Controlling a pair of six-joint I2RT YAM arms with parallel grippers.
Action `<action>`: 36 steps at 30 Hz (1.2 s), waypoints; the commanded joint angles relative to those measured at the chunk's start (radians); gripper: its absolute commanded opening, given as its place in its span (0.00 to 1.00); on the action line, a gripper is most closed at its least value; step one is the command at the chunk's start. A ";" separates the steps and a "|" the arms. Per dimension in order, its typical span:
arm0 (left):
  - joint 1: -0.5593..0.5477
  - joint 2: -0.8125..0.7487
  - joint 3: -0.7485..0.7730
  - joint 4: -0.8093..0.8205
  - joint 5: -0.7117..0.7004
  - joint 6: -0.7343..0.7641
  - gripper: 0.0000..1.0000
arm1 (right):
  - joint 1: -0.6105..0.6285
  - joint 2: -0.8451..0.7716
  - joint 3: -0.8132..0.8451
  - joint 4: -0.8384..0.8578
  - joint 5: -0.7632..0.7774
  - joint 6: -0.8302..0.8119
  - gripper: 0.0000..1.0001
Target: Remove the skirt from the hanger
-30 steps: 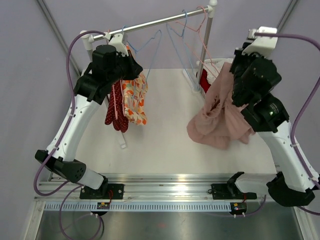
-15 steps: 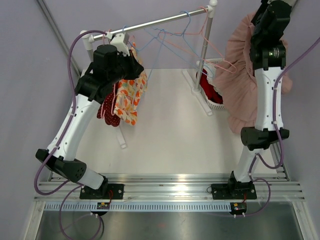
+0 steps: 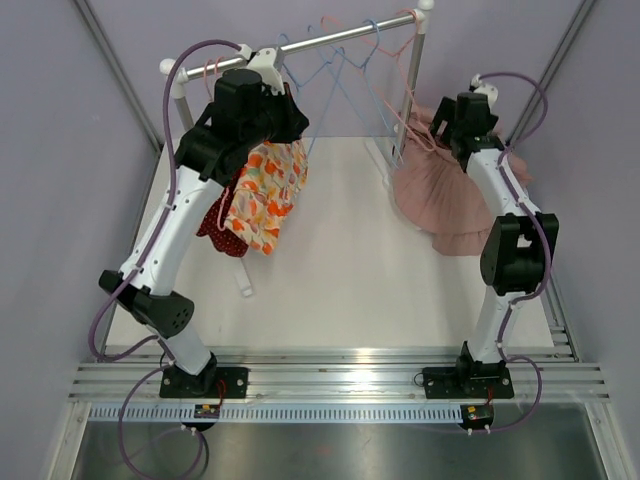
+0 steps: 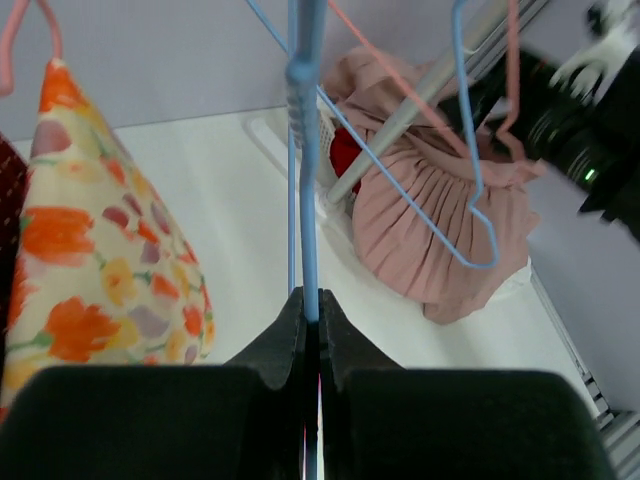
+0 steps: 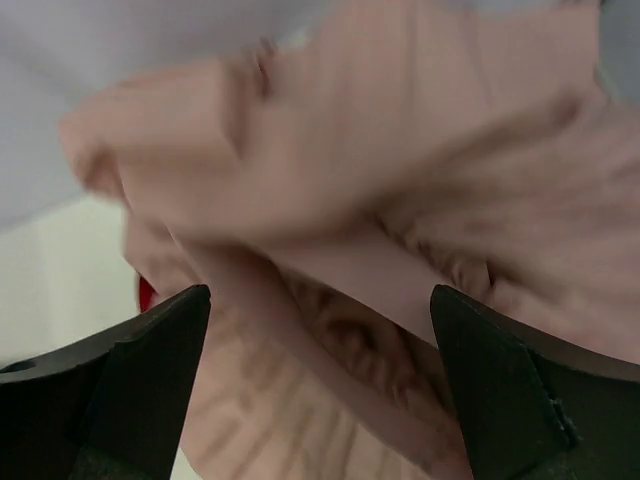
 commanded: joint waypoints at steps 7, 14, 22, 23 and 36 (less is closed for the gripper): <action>-0.078 0.121 0.174 0.022 -0.067 -0.029 0.37 | 0.004 -0.492 -0.488 0.209 -0.006 0.081 0.99; -0.121 0.101 0.170 0.032 -0.113 -0.057 0.83 | 0.004 -0.729 -0.645 0.169 -0.029 0.077 0.99; -0.193 0.033 0.153 -0.032 -0.154 -0.063 0.99 | 0.002 -0.939 -0.692 0.060 -0.066 0.113 0.99; -0.202 0.023 0.153 -0.043 -0.173 -0.063 0.99 | 0.004 -0.956 -0.694 0.049 -0.064 0.111 0.99; -0.279 -0.220 0.147 -0.230 -0.441 -0.059 0.89 | 0.002 -1.155 -0.706 -0.096 -0.078 0.102 0.99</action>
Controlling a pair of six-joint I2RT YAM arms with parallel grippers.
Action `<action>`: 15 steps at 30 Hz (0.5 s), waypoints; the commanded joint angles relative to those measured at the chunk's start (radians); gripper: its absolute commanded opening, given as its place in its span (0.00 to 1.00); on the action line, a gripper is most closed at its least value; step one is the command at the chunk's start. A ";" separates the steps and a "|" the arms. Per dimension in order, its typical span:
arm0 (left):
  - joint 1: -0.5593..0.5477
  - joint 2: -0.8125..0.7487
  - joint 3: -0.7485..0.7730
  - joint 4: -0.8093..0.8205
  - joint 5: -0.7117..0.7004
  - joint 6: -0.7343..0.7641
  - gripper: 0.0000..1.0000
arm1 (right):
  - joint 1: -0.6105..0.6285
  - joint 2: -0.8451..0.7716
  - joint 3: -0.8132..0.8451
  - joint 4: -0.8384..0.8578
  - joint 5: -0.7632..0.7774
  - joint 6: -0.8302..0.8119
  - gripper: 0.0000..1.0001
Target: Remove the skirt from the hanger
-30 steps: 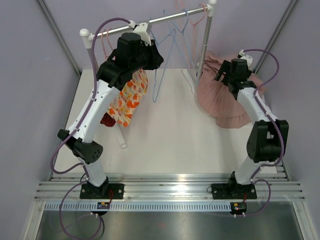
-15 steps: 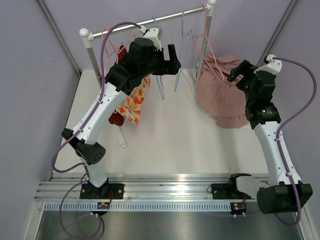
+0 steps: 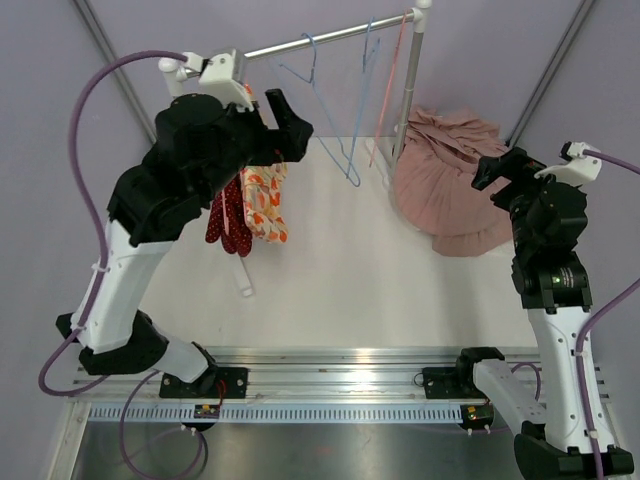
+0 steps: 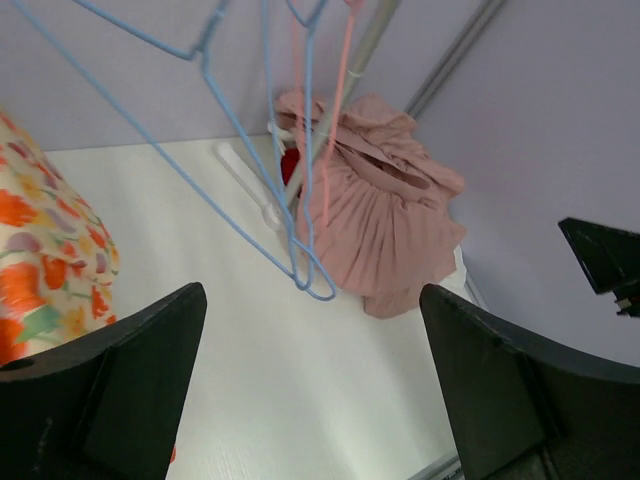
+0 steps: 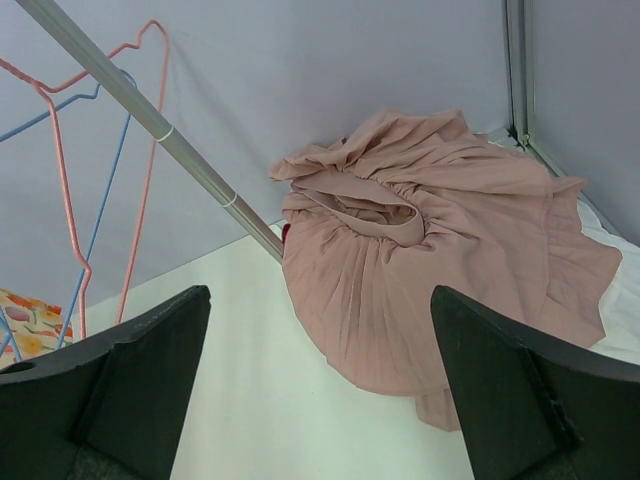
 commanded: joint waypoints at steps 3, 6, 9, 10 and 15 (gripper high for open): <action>0.004 -0.076 -0.012 -0.100 -0.224 0.027 0.88 | 0.004 -0.031 -0.012 -0.055 -0.036 0.003 0.99; 0.004 -0.091 -0.041 -0.139 -0.303 0.030 0.88 | 0.004 -0.037 -0.014 -0.063 -0.047 0.003 1.00; 0.004 -0.105 -0.077 -0.148 -0.359 0.033 0.88 | 0.004 -0.037 -0.017 -0.074 -0.057 0.005 0.99; 0.004 -0.106 -0.087 -0.148 -0.370 0.033 0.88 | 0.004 -0.040 -0.018 -0.075 -0.057 0.005 0.99; 0.006 -0.107 -0.140 -0.131 -0.398 0.032 0.88 | 0.004 -0.046 -0.035 -0.083 -0.062 -0.001 1.00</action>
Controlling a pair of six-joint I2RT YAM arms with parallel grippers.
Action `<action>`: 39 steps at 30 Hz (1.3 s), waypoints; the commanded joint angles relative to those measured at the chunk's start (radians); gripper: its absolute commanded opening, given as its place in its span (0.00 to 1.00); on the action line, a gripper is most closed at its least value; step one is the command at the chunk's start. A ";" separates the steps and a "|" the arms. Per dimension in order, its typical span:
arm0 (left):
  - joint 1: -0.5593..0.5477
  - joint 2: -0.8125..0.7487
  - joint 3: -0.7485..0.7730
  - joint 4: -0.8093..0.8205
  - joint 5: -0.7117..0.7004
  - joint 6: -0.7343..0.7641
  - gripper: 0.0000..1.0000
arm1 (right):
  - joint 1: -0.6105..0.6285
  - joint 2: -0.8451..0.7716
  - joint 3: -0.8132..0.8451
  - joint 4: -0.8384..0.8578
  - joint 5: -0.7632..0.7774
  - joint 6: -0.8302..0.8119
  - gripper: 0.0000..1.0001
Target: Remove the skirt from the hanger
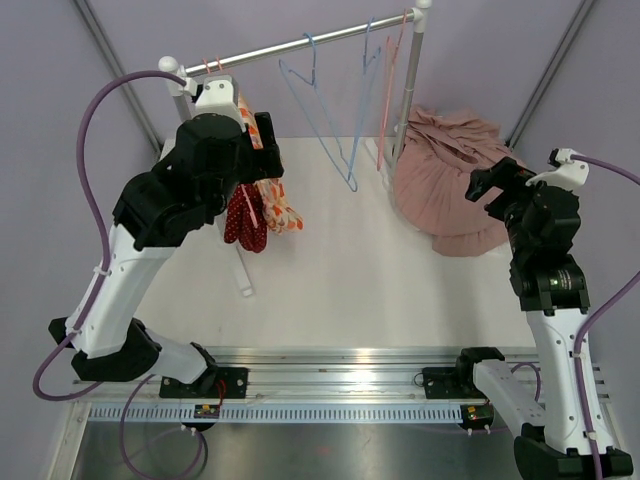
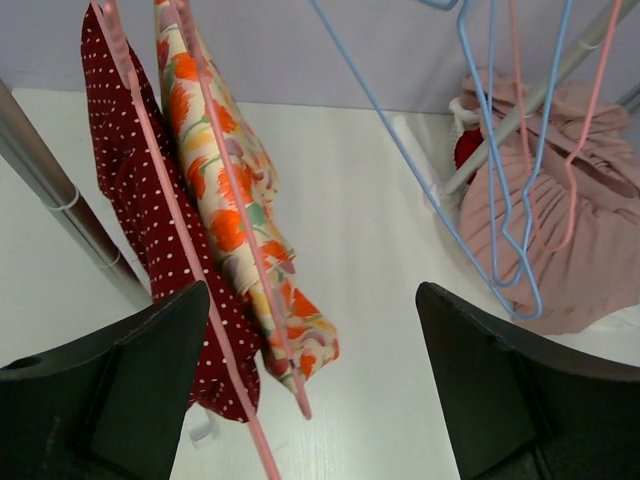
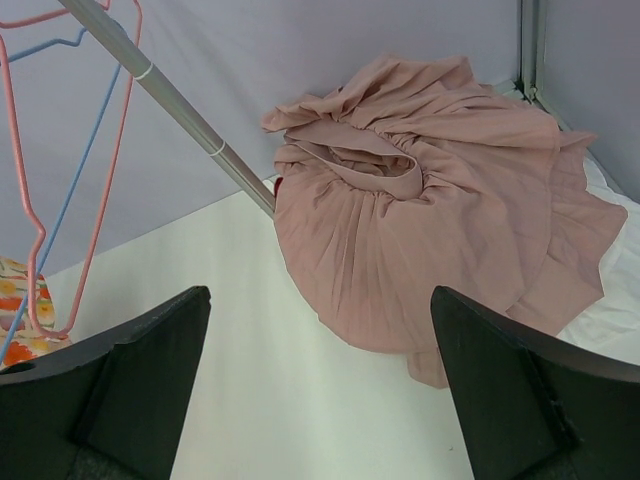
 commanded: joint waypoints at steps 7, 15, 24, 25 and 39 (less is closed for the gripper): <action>0.006 0.031 -0.029 0.058 -0.089 0.018 0.88 | 0.004 -0.034 -0.017 -0.008 -0.003 -0.018 0.99; 0.012 0.046 -0.033 0.121 -0.027 0.016 0.88 | 0.004 -0.034 -0.022 -0.007 0.000 -0.027 0.99; 0.012 0.087 -0.024 0.152 -0.026 0.026 0.88 | 0.002 -0.050 -0.034 -0.007 0.005 -0.029 1.00; 0.012 0.100 -0.024 0.153 -0.042 0.026 0.88 | 0.004 -0.051 -0.034 -0.007 0.005 -0.031 0.99; 0.030 0.150 -0.046 0.147 -0.162 -0.030 0.88 | 0.004 -0.069 -0.048 -0.004 0.012 -0.038 1.00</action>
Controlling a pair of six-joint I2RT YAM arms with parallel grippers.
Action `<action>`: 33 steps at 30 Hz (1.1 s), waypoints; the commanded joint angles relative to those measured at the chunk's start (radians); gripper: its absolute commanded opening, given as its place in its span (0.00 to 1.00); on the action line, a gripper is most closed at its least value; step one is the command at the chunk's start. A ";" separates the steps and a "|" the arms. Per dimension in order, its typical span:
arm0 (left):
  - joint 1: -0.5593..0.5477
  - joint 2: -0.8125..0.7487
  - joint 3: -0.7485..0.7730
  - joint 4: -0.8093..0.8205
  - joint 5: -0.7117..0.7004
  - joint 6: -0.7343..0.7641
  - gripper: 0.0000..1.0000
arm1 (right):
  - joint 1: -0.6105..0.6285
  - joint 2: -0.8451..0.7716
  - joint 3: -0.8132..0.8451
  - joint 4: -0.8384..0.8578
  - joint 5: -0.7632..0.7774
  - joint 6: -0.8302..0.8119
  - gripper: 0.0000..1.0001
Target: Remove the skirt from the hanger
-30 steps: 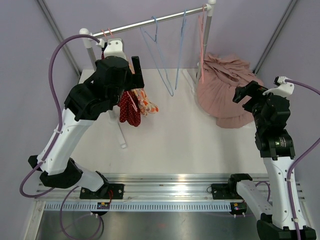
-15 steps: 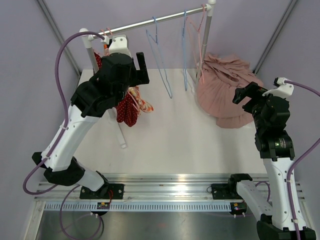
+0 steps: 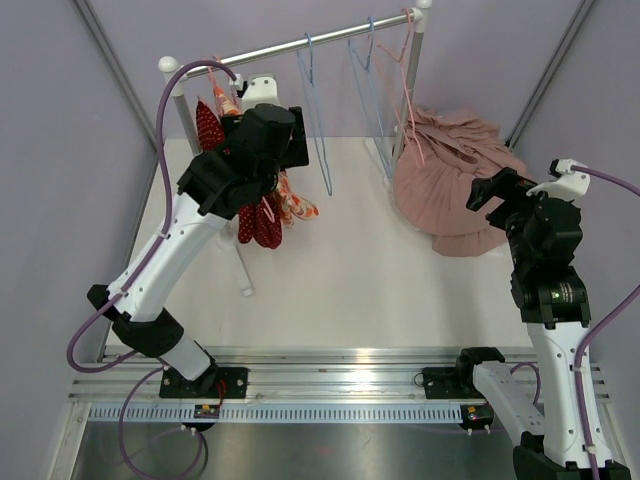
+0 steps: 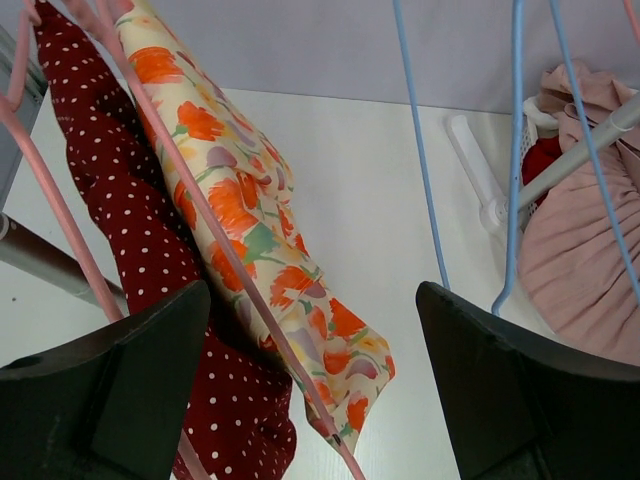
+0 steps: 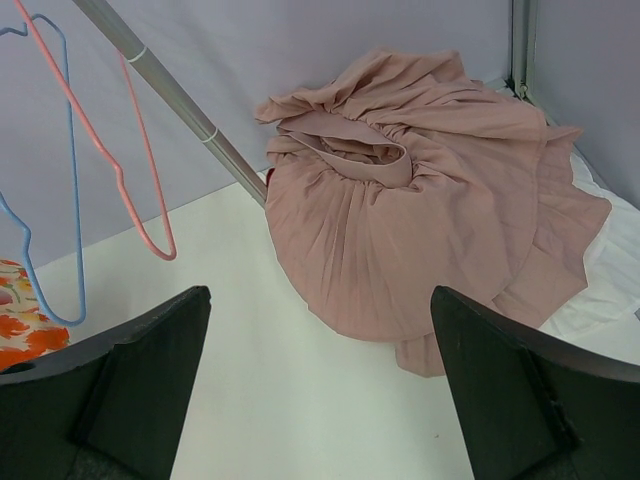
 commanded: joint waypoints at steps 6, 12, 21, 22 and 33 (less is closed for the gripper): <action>0.010 -0.026 -0.006 0.062 -0.060 -0.015 0.88 | 0.002 -0.012 -0.010 0.018 0.007 -0.014 1.00; 0.044 0.054 0.060 0.066 -0.056 -0.015 0.86 | 0.002 -0.021 -0.009 0.011 0.013 -0.018 1.00; 0.132 0.131 0.129 0.051 0.001 -0.030 0.59 | 0.004 -0.035 -0.015 0.011 0.020 -0.025 0.99; 0.139 0.132 0.132 0.053 0.006 -0.029 0.56 | 0.004 -0.035 -0.018 0.011 0.018 -0.023 0.99; 0.145 0.139 0.259 0.018 0.097 0.008 0.00 | 0.004 -0.034 0.004 0.040 -0.113 -0.041 1.00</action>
